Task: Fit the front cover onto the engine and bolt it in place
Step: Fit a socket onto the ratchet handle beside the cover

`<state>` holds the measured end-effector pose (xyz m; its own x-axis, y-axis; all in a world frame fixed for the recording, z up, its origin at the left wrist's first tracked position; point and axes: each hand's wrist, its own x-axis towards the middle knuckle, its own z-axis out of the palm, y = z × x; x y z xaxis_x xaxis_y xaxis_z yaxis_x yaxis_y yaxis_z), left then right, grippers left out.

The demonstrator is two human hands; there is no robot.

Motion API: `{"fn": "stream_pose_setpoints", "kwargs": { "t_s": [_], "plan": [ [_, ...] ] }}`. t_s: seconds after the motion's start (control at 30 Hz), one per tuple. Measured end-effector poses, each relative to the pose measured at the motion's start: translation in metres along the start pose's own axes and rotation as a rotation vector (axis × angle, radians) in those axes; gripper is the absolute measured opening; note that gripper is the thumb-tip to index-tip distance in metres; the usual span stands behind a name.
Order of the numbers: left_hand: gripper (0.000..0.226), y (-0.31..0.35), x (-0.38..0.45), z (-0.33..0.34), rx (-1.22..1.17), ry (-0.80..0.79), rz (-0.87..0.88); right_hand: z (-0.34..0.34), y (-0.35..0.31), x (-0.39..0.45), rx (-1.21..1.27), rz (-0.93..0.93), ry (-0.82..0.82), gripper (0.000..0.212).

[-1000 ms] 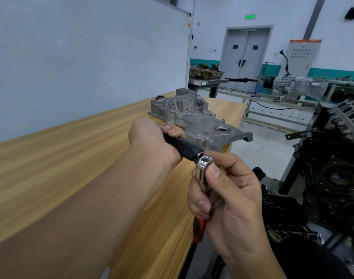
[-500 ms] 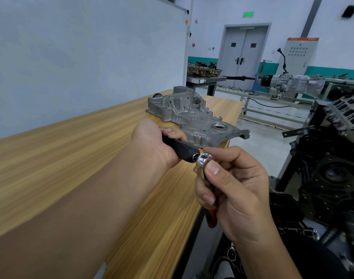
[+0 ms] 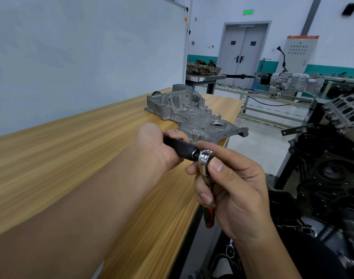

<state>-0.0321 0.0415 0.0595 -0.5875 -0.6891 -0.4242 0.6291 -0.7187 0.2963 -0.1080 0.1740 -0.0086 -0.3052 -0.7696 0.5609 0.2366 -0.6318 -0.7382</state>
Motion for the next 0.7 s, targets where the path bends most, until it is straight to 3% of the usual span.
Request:
{"fn": "stream_pose_setpoints", "kwargs": {
  "t_s": [0.23, 0.47, 0.6, 0.7],
  "plan": [
    [0.026, -0.004, -0.001, 0.001, 0.001, 0.029, 0.011, -0.001, 0.000, 0.000, 0.073, 0.029, 0.017, 0.025],
    [0.020, -0.002, -0.020, 0.014, -0.013, -0.068, 0.225, -0.001, -0.009, 0.002, -0.072, -0.056, 0.056, 0.022],
    [0.064, 0.006, -0.025, 0.022, -0.085, -0.280, 0.301, 0.004, -0.011, 0.006, 0.013, -0.018, 0.052, 0.019],
    [0.070, 0.006, -0.024, 0.022, -0.148, -0.318, 0.314, 0.011, -0.006, 0.006, 0.133, 0.008, 0.086, 0.009]
  ]
}}
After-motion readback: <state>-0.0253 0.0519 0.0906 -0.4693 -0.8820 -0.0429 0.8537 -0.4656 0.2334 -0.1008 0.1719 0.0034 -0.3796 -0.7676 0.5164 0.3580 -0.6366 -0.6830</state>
